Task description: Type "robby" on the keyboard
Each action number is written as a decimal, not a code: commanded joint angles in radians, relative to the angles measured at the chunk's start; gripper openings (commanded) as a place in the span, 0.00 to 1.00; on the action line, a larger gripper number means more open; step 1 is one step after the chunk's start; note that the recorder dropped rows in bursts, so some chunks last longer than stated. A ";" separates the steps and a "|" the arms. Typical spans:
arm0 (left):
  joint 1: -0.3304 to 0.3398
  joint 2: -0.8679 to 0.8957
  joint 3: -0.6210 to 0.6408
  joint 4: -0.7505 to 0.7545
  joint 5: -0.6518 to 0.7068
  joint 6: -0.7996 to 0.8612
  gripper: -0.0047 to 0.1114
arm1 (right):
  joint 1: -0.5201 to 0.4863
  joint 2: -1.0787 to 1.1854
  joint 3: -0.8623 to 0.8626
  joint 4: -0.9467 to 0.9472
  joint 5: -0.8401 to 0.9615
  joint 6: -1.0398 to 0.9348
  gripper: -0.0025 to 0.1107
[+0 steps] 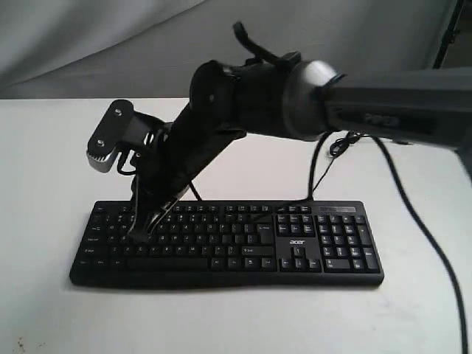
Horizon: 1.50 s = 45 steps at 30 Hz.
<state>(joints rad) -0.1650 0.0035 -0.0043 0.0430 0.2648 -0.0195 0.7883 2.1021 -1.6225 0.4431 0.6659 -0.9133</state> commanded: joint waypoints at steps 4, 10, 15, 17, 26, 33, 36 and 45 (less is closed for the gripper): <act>-0.006 -0.003 0.004 0.005 -0.005 -0.003 0.04 | -0.001 0.194 -0.259 -0.021 0.133 0.028 0.02; -0.006 -0.003 0.004 0.005 -0.005 -0.003 0.04 | -0.020 0.217 -0.259 -0.028 0.124 0.029 0.02; -0.006 -0.003 0.004 0.005 -0.005 -0.003 0.04 | -0.033 0.224 -0.259 -0.036 0.143 0.023 0.02; -0.006 -0.003 0.004 0.005 -0.005 -0.003 0.04 | -0.035 0.229 -0.259 -0.043 0.155 0.023 0.02; -0.006 -0.003 0.004 0.005 -0.005 -0.003 0.04 | -0.041 0.231 -0.259 -0.027 0.123 0.023 0.02; -0.006 -0.003 0.004 0.005 -0.005 -0.003 0.04 | -0.042 0.231 -0.259 -0.034 0.133 0.032 0.02; -0.006 -0.003 0.004 0.005 -0.005 -0.003 0.04 | -0.042 0.233 -0.259 -0.034 0.124 0.032 0.02; -0.006 -0.003 0.004 0.005 -0.005 -0.003 0.04 | -0.042 0.250 -0.259 -0.039 0.140 0.034 0.02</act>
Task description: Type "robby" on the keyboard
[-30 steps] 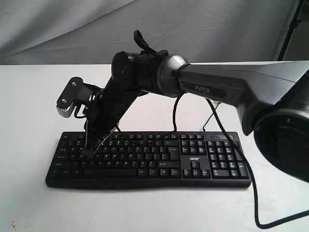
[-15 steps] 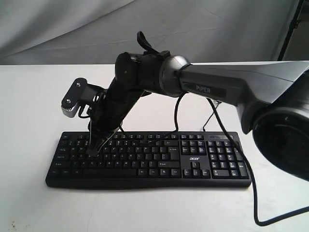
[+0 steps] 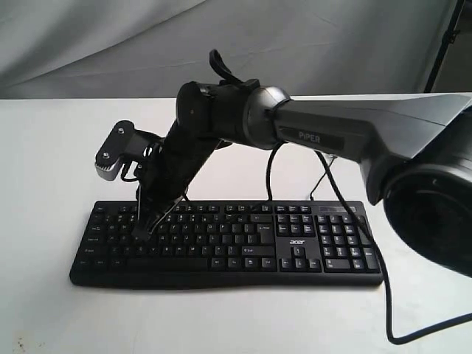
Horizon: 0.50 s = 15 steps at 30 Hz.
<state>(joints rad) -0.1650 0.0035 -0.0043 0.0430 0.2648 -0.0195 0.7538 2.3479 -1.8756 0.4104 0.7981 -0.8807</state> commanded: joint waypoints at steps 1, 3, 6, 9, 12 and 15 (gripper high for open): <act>-0.006 -0.003 0.004 0.005 -0.005 -0.003 0.04 | -0.008 0.004 -0.006 -0.006 0.006 0.003 0.02; -0.006 -0.003 0.004 0.005 -0.005 -0.003 0.04 | -0.008 0.004 -0.006 -0.004 0.006 0.003 0.02; -0.006 -0.003 0.004 0.005 -0.005 -0.003 0.04 | -0.008 0.005 -0.006 -0.011 0.004 0.012 0.02; -0.006 -0.003 0.004 0.005 -0.005 -0.003 0.04 | -0.008 0.005 -0.006 -0.011 0.004 0.014 0.02; -0.006 -0.003 0.004 0.005 -0.005 -0.003 0.04 | -0.008 0.007 -0.006 -0.011 0.004 0.014 0.02; -0.006 -0.003 0.004 0.005 -0.005 -0.003 0.04 | -0.008 0.012 -0.006 -0.011 0.004 0.010 0.02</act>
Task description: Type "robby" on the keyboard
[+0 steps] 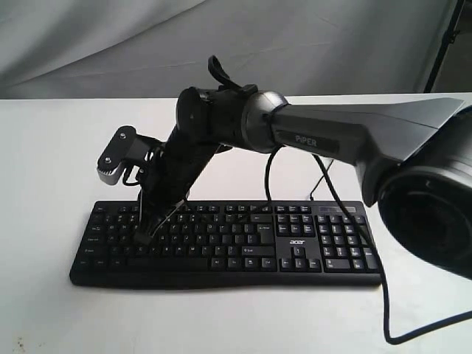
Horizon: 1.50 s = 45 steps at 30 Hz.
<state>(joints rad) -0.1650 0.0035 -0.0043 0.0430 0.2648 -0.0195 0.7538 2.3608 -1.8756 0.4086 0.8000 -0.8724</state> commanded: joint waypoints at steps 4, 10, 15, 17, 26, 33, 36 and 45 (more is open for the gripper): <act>-0.006 -0.003 0.004 0.005 -0.005 -0.003 0.04 | -0.008 0.004 -0.006 -0.006 0.002 -0.006 0.02; -0.006 -0.003 0.004 0.005 -0.005 -0.003 0.04 | -0.008 0.004 -0.006 0.020 -0.006 -0.044 0.02; -0.006 -0.003 0.004 0.005 -0.005 -0.003 0.04 | -0.008 0.006 -0.006 0.020 -0.006 -0.047 0.02; -0.006 -0.003 0.004 0.005 -0.005 -0.003 0.04 | -0.008 0.008 -0.006 0.024 -0.006 -0.056 0.02; -0.006 -0.003 0.004 0.005 -0.005 -0.003 0.04 | -0.008 0.018 -0.006 0.034 -0.009 -0.072 0.02; -0.006 -0.003 0.004 0.005 -0.005 -0.003 0.04 | -0.008 0.018 -0.006 0.042 -0.007 -0.078 0.02; -0.006 -0.003 0.004 0.005 -0.005 -0.003 0.04 | -0.008 0.020 -0.006 0.042 -0.005 -0.078 0.02; -0.006 -0.003 0.004 0.005 -0.005 -0.003 0.04 | -0.008 0.038 -0.006 0.045 0.022 -0.078 0.02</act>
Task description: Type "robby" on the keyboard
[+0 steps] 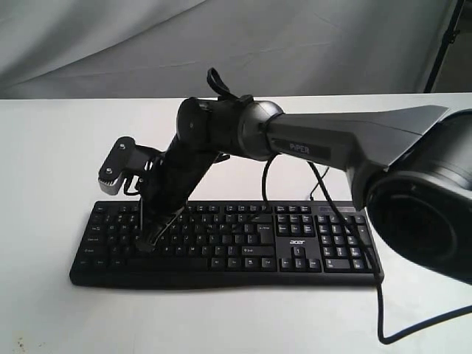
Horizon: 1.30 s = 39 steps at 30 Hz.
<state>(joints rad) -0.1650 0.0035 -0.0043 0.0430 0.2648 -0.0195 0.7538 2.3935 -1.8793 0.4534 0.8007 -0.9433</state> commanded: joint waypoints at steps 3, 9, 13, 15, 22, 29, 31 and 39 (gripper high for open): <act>-0.006 -0.003 0.004 0.005 -0.005 -0.003 0.04 | -0.008 -0.007 -0.002 0.000 0.022 -0.008 0.02; -0.006 -0.003 0.004 0.005 -0.005 -0.003 0.04 | -0.008 -0.057 -0.002 -0.036 0.027 0.011 0.02; -0.006 -0.003 0.004 0.005 -0.005 -0.003 0.04 | -0.010 -0.083 -0.002 -0.089 0.046 0.046 0.02; -0.006 -0.003 0.004 0.005 -0.005 -0.003 0.04 | -0.018 -0.087 -0.002 -0.108 0.069 0.057 0.02; -0.006 -0.003 0.004 0.005 -0.005 -0.003 0.04 | -0.056 -0.123 0.108 -0.080 0.017 0.038 0.02; -0.006 -0.003 0.004 0.005 -0.005 -0.003 0.04 | -0.095 -0.243 0.327 -0.032 -0.131 -0.018 0.02; -0.006 -0.003 0.004 0.005 -0.005 -0.003 0.04 | -0.107 -0.254 0.361 -0.021 -0.146 -0.034 0.02; -0.006 -0.003 0.004 0.005 -0.005 -0.003 0.04 | -0.125 -0.259 0.387 0.000 -0.143 -0.056 0.02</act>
<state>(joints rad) -0.1650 0.0035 -0.0043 0.0430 0.2648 -0.0195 0.6347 2.1485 -1.4958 0.4391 0.6663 -0.9832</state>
